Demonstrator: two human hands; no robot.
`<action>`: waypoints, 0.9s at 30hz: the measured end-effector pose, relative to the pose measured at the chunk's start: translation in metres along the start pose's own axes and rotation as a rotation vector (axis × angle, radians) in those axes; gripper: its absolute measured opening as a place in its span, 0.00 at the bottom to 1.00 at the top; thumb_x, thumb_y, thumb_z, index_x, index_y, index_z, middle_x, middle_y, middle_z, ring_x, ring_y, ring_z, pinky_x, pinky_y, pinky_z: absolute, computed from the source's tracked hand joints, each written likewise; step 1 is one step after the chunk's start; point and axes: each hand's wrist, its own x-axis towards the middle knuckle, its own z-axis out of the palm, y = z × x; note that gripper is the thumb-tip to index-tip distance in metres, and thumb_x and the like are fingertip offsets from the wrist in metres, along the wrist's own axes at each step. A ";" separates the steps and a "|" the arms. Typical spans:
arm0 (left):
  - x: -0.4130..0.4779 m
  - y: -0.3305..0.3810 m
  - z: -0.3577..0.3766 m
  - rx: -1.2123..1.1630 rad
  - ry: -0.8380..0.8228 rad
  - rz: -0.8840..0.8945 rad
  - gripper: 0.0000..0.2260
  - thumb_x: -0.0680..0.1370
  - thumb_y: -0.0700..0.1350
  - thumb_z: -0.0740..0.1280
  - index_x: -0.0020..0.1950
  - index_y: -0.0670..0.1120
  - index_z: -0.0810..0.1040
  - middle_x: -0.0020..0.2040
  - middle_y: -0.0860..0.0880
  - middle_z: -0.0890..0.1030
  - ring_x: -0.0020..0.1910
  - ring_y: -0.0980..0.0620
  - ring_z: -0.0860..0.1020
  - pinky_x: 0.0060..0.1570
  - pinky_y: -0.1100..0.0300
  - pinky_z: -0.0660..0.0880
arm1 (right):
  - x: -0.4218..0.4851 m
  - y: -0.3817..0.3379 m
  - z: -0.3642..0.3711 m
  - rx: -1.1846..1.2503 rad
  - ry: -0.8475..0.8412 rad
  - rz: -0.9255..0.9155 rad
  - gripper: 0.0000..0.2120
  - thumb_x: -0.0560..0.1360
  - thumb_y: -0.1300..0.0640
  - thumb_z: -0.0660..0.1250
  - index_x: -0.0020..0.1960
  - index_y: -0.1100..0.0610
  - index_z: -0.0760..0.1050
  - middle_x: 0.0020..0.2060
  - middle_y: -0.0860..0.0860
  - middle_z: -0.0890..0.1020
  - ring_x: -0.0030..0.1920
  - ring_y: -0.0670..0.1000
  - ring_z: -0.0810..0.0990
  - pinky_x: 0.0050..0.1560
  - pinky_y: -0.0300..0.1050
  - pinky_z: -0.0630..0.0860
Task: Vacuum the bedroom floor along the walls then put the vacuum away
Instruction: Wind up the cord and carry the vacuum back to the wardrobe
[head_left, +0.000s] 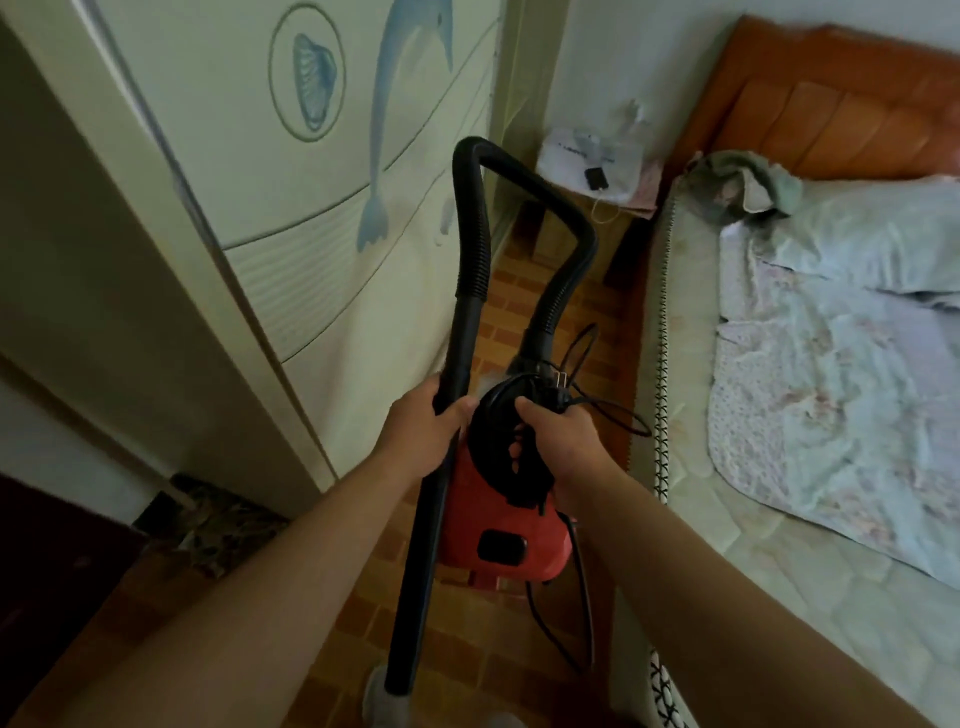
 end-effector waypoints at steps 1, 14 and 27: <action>0.013 0.004 -0.001 0.010 -0.016 0.023 0.14 0.82 0.58 0.66 0.63 0.52 0.78 0.50 0.54 0.81 0.48 0.53 0.80 0.40 0.62 0.73 | 0.008 -0.005 0.000 0.011 0.014 0.001 0.06 0.83 0.57 0.66 0.55 0.59 0.78 0.36 0.55 0.79 0.29 0.51 0.76 0.34 0.48 0.75; 0.187 0.065 0.066 0.009 -0.188 0.047 0.12 0.83 0.56 0.66 0.61 0.50 0.78 0.52 0.52 0.83 0.48 0.54 0.82 0.42 0.60 0.77 | 0.166 -0.074 -0.054 0.104 0.112 0.024 0.07 0.83 0.57 0.66 0.56 0.60 0.78 0.38 0.56 0.79 0.28 0.50 0.76 0.32 0.46 0.74; 0.386 0.147 0.135 -0.101 -0.077 -0.038 0.09 0.82 0.58 0.67 0.56 0.54 0.78 0.47 0.54 0.82 0.47 0.52 0.82 0.50 0.51 0.81 | 0.360 -0.204 -0.121 -0.016 0.081 -0.014 0.05 0.83 0.57 0.66 0.53 0.59 0.76 0.36 0.54 0.78 0.29 0.51 0.76 0.32 0.47 0.74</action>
